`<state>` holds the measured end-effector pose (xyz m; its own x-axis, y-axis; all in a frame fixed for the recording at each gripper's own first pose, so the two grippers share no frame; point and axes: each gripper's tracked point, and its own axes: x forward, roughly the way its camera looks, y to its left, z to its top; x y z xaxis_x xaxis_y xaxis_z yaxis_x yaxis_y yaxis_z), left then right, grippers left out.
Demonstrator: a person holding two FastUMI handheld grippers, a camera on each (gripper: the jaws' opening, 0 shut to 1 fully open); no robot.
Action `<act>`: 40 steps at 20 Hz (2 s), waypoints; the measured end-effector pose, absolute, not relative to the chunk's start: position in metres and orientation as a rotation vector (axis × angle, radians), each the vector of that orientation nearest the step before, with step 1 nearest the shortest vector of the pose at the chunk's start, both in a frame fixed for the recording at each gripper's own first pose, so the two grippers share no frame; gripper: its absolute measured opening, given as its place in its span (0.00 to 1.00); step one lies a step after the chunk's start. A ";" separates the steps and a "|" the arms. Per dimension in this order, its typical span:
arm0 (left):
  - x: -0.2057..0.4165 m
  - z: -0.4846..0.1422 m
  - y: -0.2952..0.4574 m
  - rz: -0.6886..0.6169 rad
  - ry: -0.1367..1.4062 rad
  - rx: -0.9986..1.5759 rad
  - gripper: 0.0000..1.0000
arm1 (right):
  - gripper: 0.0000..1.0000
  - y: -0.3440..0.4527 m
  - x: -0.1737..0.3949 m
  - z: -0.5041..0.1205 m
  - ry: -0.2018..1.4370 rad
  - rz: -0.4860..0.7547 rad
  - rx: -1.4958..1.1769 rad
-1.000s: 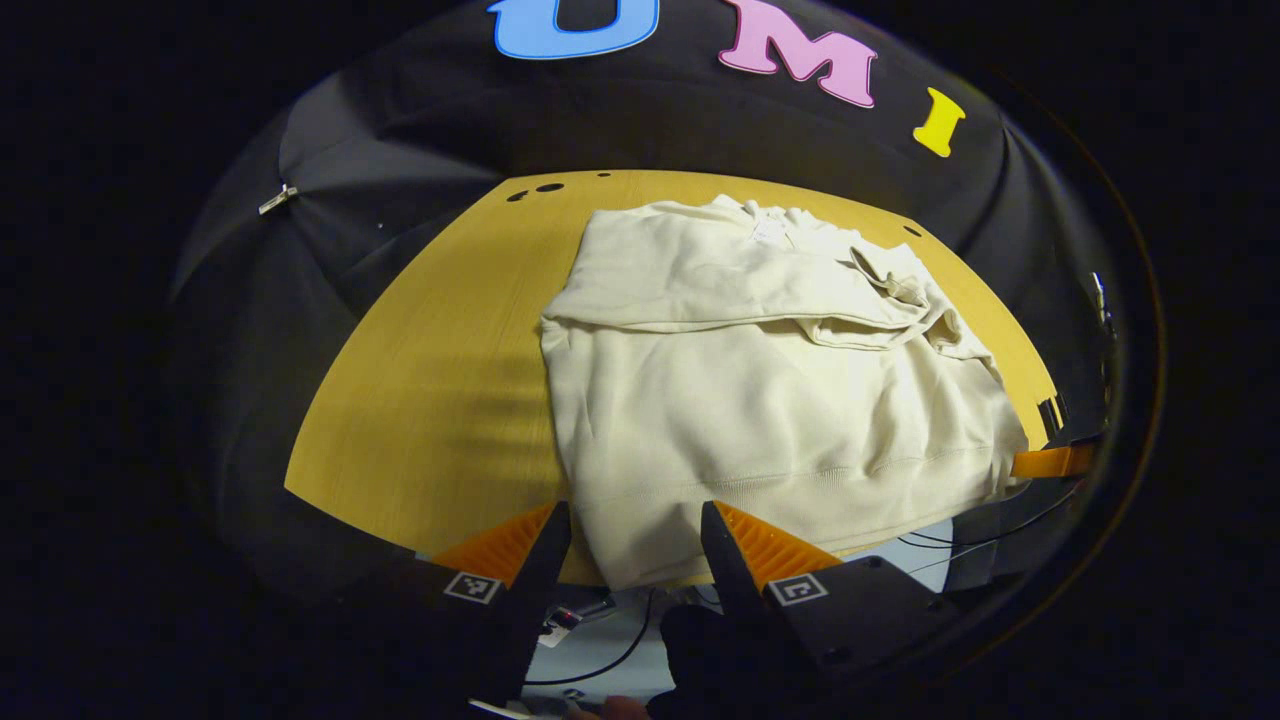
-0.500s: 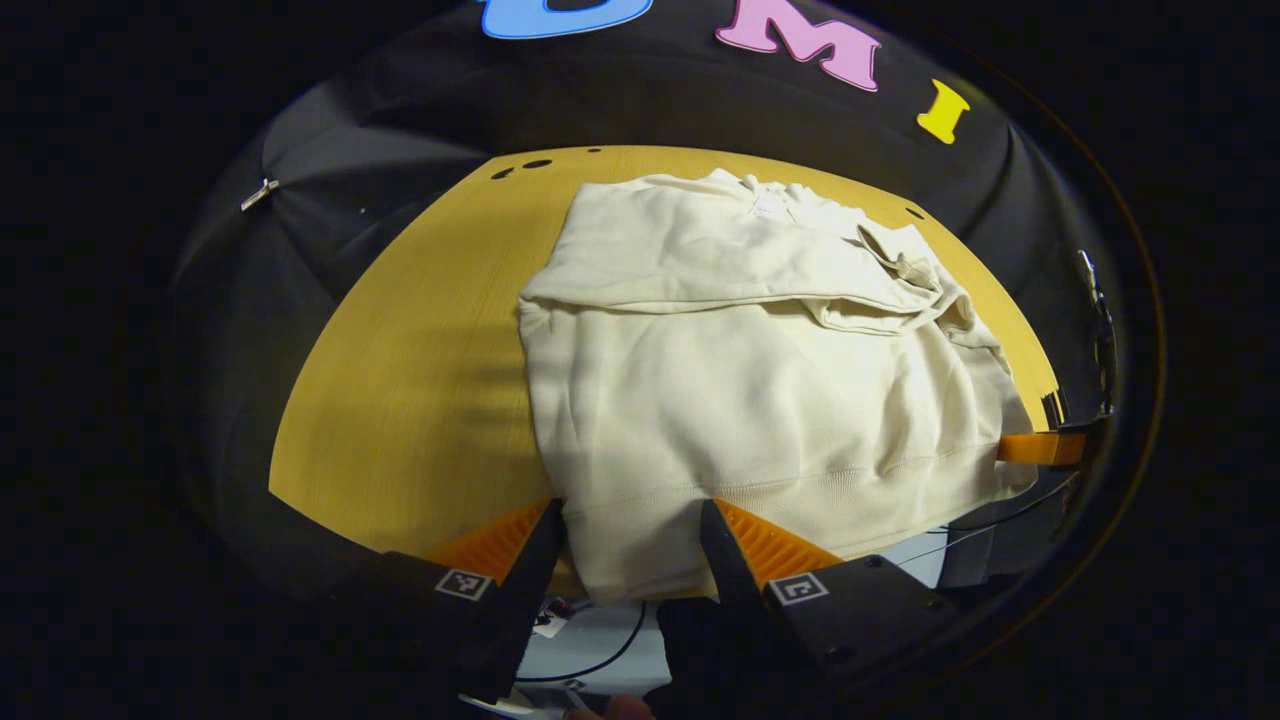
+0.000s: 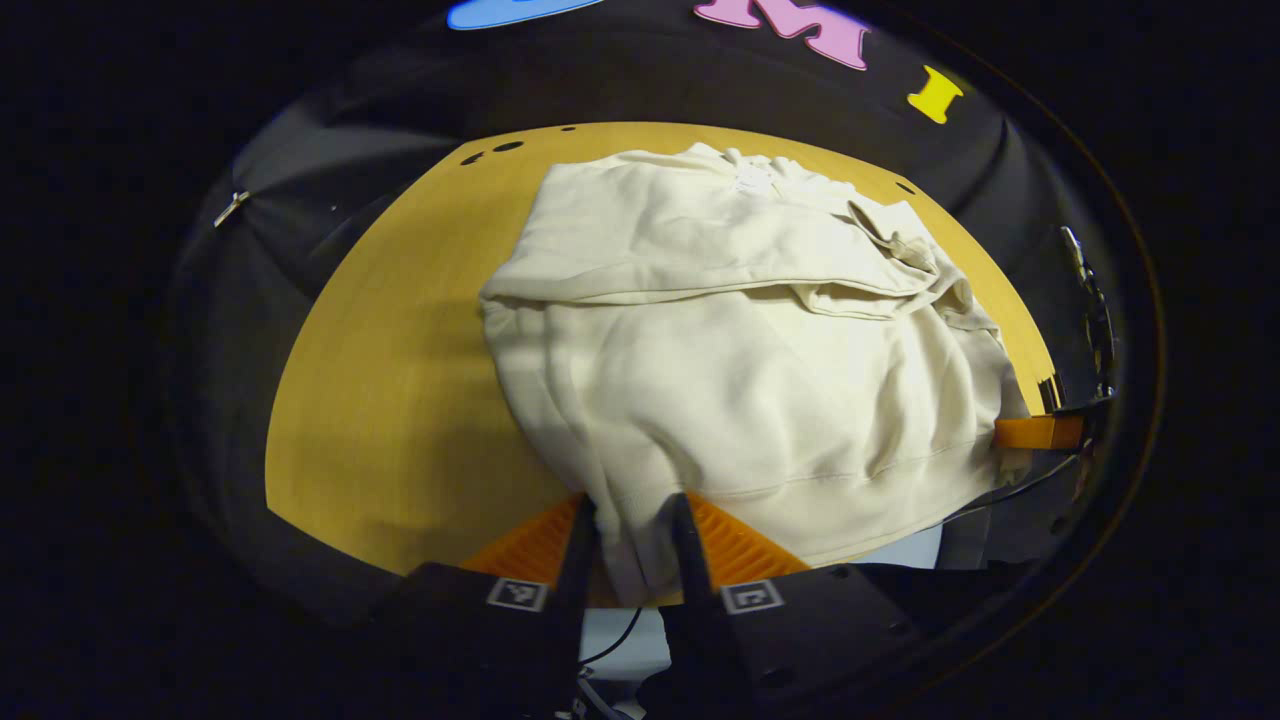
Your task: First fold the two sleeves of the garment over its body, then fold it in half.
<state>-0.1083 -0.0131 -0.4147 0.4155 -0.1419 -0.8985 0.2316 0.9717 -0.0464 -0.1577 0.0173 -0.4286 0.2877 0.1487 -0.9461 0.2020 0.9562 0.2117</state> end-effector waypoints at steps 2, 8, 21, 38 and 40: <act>-0.104 -0.413 -0.015 -0.235 1.095 0.070 0.20 | 0.25 0.020 -0.152 -0.427 1.263 -0.033 0.321; -0.094 -0.390 -0.015 -0.257 1.033 0.001 0.09 | 0.16 0.027 -0.132 -0.394 1.157 0.025 0.337; -0.021 -0.300 -0.025 -0.298 0.842 -0.152 0.07 | 0.16 0.010 -0.055 -0.310 0.927 -0.006 0.492; 0.103 -0.267 -0.043 -0.213 0.764 -0.282 0.07 | 0.16 -0.026 0.068 -0.302 0.795 -0.098 0.573; 0.118 -0.273 -0.044 -0.197 0.764 -0.285 0.07 | 0.16 -0.029 0.082 -0.309 0.794 -0.113 0.580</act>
<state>0.1182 -0.0443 -0.2734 0.7063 -0.2776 -0.6513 0.0720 0.9433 -0.3240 0.0824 -0.0291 -0.3090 0.7036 0.1169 -0.7010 0.3072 0.8394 0.4483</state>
